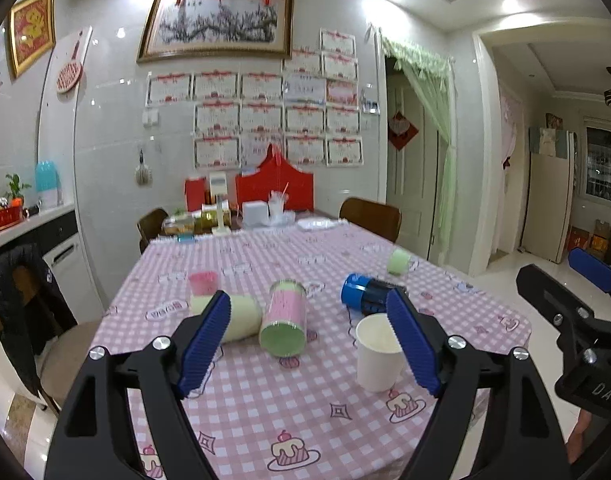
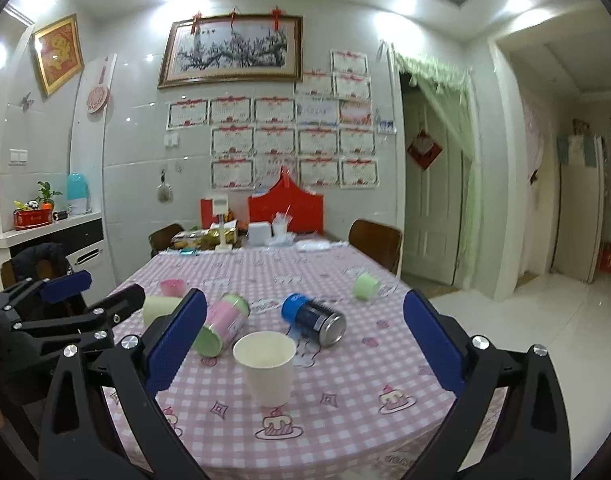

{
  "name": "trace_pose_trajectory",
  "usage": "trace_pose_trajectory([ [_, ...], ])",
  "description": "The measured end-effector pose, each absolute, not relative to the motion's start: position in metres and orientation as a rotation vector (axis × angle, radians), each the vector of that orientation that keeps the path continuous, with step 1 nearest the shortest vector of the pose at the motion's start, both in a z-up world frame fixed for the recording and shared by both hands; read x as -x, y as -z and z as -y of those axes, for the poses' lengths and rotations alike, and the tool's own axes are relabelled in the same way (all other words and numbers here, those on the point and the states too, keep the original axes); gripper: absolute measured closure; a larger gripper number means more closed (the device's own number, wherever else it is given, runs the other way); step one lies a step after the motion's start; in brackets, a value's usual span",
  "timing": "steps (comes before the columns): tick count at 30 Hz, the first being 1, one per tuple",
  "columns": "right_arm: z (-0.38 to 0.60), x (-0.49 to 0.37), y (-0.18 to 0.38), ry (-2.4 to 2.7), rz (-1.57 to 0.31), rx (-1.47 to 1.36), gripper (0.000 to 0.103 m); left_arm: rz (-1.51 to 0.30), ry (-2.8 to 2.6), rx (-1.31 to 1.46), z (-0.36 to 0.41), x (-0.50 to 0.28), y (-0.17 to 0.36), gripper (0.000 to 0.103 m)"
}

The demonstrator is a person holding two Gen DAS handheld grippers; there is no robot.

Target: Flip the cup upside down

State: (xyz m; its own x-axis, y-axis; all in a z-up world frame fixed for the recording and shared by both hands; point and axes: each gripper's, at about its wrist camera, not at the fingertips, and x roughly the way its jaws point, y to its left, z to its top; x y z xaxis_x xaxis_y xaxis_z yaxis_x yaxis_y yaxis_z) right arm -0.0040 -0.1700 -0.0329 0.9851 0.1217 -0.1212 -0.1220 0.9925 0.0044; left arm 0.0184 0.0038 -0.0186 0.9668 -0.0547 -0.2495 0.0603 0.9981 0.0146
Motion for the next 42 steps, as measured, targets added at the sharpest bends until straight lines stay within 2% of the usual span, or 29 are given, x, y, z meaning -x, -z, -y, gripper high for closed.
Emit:
trace_pose_trajectory([
  [9, 0.173, 0.011, 0.037, -0.098, -0.082, 0.015, 0.008, -0.180, 0.063, -0.044, 0.008, -0.005, 0.012, 0.023],
  [42, 0.172, 0.013, 0.043, -0.094, -0.077, 0.017, 0.008, -0.119, 0.048, -0.076, 0.011, 0.005, 0.012, 0.023],
])
